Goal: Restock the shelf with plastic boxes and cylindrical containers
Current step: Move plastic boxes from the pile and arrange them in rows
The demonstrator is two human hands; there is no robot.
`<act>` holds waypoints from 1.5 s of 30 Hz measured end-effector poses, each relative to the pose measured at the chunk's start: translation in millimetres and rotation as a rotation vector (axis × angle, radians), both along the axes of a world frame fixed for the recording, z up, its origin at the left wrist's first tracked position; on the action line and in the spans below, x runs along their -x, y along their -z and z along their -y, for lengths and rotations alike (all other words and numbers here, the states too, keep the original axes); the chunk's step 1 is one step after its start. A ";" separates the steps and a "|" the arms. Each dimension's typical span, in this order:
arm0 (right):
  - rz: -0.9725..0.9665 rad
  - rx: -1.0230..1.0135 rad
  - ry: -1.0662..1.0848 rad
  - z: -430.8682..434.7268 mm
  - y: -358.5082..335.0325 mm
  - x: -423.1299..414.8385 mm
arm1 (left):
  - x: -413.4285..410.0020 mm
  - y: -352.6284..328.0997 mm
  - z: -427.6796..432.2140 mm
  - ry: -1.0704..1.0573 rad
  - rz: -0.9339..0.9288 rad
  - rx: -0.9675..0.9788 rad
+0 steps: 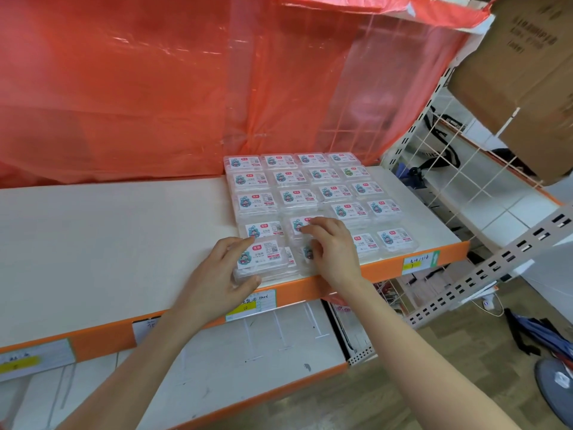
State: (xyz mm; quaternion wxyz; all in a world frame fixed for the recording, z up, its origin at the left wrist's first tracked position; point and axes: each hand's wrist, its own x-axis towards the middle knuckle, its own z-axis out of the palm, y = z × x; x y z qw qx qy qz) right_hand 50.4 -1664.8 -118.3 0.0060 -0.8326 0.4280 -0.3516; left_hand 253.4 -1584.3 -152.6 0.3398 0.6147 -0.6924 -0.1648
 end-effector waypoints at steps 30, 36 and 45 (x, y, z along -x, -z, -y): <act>-0.010 -0.004 0.029 15.4 3.3 3.8 | 2.6 -5.5 -1.7 -0.046 0.033 0.017; -0.025 -0.032 0.029 16.0 2.9 5.4 | 4.7 -10.8 -2.6 -0.055 0.035 0.003; -0.028 -0.003 0.008 14.9 3.1 5.2 | 9.0 -27.4 18.7 -0.091 0.064 -0.017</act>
